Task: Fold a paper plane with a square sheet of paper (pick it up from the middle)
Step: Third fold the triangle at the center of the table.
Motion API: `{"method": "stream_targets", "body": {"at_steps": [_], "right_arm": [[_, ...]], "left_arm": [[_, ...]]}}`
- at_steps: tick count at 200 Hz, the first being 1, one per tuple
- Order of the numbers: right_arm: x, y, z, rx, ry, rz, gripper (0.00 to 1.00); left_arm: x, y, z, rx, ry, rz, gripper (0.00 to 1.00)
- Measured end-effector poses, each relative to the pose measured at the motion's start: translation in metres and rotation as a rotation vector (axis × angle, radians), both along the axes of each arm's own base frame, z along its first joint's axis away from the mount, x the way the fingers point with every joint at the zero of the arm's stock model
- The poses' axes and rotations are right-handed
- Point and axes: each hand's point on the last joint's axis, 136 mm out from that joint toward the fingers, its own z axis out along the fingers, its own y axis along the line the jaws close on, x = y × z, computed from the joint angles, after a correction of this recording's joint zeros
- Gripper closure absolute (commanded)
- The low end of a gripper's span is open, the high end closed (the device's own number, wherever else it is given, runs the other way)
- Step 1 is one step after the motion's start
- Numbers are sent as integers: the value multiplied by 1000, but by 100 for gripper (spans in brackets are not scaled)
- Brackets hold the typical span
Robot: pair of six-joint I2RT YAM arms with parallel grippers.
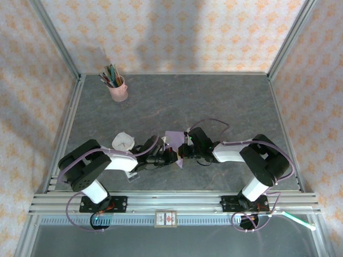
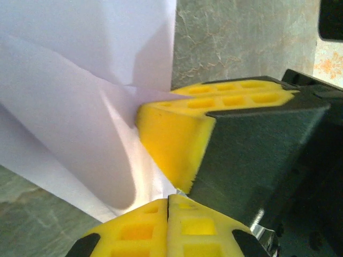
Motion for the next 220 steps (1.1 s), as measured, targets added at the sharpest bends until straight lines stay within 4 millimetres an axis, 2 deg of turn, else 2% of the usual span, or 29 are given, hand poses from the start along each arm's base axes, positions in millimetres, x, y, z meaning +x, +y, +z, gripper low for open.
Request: {"method": "stream_targets", "body": {"at_steps": [48, 137, 159, 180, 220], "right_arm": [[0, 0, 0, 0, 0, 0, 100], [0, 0, 0, -1, 1, 0, 100], [0, 0, 0, -1, 1, 0, 100], [0, 0, 0, -2, 1, 0, 100], [0, 0, 0, -3, 1, -1, 100]], "left_arm": [[0, 4, -13, 28, 18, 3, 97], [5, 7, -5, 19, -6, 7, 96], [6, 7, -7, 20, -5, 9, 96], [1, 12, -17, 36, 13, 8, 95], [1, 12, -16, 29, 12, 6, 94]]}}
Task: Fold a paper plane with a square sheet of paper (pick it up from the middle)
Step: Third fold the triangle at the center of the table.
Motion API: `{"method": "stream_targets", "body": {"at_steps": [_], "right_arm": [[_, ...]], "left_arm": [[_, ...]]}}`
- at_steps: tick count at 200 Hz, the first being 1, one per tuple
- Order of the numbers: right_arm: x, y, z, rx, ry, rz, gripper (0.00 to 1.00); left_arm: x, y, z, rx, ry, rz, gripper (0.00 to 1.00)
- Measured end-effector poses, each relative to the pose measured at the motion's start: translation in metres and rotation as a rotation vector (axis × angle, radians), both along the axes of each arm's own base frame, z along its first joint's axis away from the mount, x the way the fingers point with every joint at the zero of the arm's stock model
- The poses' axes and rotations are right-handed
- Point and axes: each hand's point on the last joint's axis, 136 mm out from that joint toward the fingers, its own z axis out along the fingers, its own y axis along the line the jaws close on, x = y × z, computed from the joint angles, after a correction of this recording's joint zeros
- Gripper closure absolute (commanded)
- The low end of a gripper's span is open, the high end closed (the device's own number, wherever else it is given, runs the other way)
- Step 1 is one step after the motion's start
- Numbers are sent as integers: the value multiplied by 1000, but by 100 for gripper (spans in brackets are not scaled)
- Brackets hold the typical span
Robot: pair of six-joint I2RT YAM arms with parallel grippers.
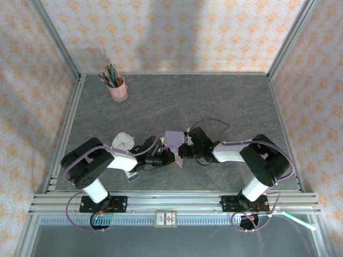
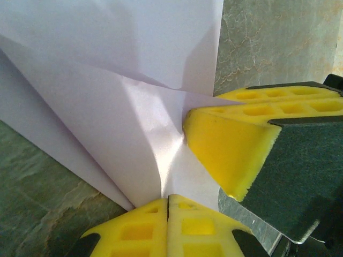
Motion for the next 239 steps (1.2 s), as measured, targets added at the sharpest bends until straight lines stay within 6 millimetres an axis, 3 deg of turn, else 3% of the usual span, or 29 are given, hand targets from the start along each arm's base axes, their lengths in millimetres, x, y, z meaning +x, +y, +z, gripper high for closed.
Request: {"method": "stream_targets", "body": {"at_steps": [61, 138, 204, 239], "right_arm": [[0, 0, 0, -2, 2, 0, 100], [0, 0, 0, -2, 2, 0, 100], [0, 0, 0, -3, 0, 2, 100], [0, 0, 0, -3, 0, 2, 100]], "left_arm": [[18, 11, 13, 2, -32, 34, 93], [19, 17, -1, 57, -15, 19, 93], [29, 12, 11, 60, -41, 8, 92], [33, 17, 8, 67, -35, 25, 92]]}}
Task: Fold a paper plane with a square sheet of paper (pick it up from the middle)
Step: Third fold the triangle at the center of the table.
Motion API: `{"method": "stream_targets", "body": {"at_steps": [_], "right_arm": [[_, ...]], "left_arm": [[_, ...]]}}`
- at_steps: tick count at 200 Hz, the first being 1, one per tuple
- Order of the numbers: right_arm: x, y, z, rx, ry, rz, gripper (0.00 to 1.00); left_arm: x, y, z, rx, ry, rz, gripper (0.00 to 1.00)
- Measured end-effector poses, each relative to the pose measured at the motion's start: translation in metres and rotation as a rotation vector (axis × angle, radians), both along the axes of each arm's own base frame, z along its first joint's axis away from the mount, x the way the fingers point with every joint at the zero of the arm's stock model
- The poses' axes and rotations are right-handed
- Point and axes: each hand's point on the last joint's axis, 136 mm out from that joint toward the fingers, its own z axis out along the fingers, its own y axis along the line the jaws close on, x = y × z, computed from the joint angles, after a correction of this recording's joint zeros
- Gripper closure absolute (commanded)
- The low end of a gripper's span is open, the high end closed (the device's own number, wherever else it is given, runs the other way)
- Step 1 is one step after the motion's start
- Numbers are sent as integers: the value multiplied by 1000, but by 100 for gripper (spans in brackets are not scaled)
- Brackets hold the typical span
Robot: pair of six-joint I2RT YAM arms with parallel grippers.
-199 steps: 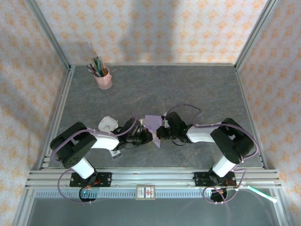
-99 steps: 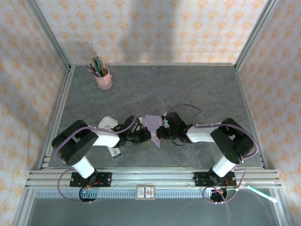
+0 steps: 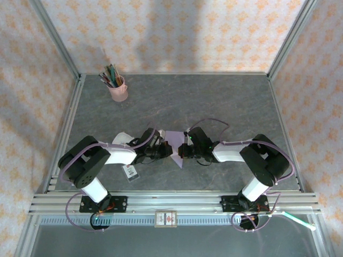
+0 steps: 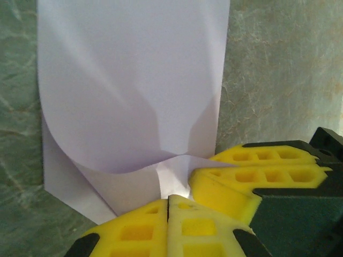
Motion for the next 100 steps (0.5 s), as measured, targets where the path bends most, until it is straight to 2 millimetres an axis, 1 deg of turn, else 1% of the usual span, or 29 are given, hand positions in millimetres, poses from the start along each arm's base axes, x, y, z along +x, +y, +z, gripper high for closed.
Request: {"method": "stream_targets", "body": {"at_steps": [25, 48, 73, 100], "right_arm": [[0, 0, 0, 0, 0, 0, 100], [0, 0, 0, 0, 0, 0, 100], [0, 0, 0, 0, 0, 0, 100], [0, 0, 0, -1, 0, -1, 100]], "left_arm": [[-2, 2, -9, 15, 21, 1, 92], [-2, 1, -9, 12, 21, -1, 92], [-1, 2, -4, 12, 13, -4, 91], [7, 4, 4, 7, -13, 2, 91]]}}
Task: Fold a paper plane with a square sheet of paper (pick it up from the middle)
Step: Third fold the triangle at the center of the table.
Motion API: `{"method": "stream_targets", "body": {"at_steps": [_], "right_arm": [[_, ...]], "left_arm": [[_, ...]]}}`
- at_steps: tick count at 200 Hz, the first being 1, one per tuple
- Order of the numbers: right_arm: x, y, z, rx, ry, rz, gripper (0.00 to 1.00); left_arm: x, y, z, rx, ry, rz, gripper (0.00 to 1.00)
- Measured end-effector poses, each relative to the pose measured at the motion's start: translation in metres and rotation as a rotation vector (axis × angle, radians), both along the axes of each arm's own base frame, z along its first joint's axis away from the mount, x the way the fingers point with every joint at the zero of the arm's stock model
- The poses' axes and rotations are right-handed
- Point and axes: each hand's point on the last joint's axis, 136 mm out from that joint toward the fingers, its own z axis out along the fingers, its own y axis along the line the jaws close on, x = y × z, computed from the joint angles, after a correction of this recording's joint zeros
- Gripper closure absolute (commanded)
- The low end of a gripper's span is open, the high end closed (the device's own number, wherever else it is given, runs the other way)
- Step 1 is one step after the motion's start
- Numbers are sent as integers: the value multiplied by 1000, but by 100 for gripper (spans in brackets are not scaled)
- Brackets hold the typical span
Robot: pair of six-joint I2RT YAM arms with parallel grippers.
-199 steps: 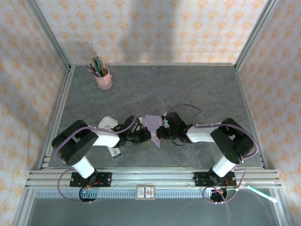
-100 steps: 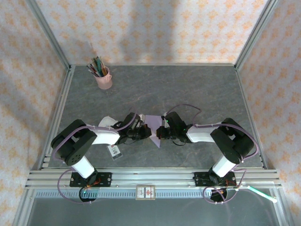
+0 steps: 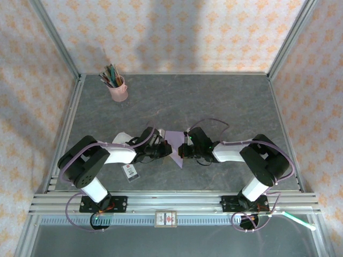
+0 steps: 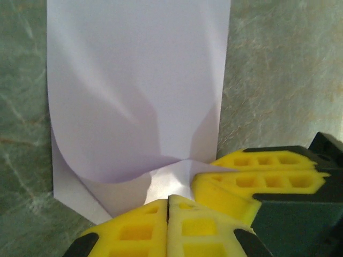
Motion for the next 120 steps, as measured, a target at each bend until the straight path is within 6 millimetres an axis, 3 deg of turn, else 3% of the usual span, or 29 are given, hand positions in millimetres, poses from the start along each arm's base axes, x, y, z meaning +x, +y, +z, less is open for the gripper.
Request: {"method": "stream_targets", "body": {"at_steps": [54, 120], "right_arm": [[0, 0, 0, 0, 0, 0, 100], [0, 0, 0, -1, -1, -1, 100]], "left_arm": [[3, 7, -14, 24, 23, 14, 91], [4, 8, -5, 16, 8, 7, 90]]}}
